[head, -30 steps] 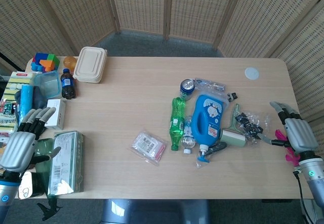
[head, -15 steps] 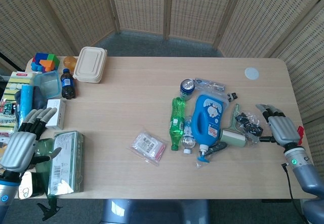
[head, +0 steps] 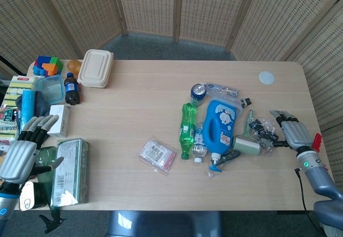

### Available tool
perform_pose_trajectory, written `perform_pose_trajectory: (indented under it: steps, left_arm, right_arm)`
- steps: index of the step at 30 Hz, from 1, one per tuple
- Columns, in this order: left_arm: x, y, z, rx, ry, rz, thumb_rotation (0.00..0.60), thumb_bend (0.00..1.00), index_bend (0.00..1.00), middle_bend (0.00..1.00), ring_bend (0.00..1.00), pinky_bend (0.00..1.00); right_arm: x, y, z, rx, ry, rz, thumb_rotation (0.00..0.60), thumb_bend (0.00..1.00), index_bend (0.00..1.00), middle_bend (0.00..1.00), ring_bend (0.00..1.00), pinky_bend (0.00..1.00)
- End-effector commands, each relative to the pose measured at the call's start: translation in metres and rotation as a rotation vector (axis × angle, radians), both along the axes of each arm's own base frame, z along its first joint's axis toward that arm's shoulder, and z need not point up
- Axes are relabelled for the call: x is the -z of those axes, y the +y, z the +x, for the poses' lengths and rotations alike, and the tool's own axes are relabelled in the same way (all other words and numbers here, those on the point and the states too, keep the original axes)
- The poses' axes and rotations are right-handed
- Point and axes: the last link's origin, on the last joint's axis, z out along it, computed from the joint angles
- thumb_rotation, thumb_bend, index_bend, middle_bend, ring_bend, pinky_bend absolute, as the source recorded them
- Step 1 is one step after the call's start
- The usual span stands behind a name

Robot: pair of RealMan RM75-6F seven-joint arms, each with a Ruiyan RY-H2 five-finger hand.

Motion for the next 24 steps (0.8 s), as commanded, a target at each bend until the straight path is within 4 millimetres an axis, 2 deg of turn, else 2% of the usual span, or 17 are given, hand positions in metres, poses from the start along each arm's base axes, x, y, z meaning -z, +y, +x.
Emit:
perform_pose_trajectory:
  steps: [1,8,16,24]
  left_arm:
    - [0.000,-0.001,0.000,-0.002,-0.001,0.001,0.600,0.26,0.00,0.00,0.00,0.00]
    - [-0.001,-0.001,0.001,0.002,-0.005,-0.003,0.600,0.26,0.00,0.00,0.00,0.00]
    - [-0.002,-0.002,0.001,0.005,-0.005,-0.001,0.600,0.25,0.00,0.00,0.00,0.00]
    - [-0.003,-0.003,0.000,-0.002,-0.008,-0.001,0.600,0.25,0.00,0.00,0.00,0.00]
  right_arm:
    - [0.005,-0.001,-0.003,0.012,-0.002,0.015,0.313,0.21,0.00,0.00,0.00,0.00]
    - [0.019,0.000,-0.011,0.042,0.017,0.072,0.310,0.21,0.00,0.00,0.00,0.00]
    - [0.028,-0.007,-0.016,0.061,0.023,0.073,0.263,0.22,0.00,0.00,0.00,0.00]
    - [0.044,-0.010,-0.026,0.086,0.057,0.091,0.263,0.23,0.00,0.00,0.00,0.00]
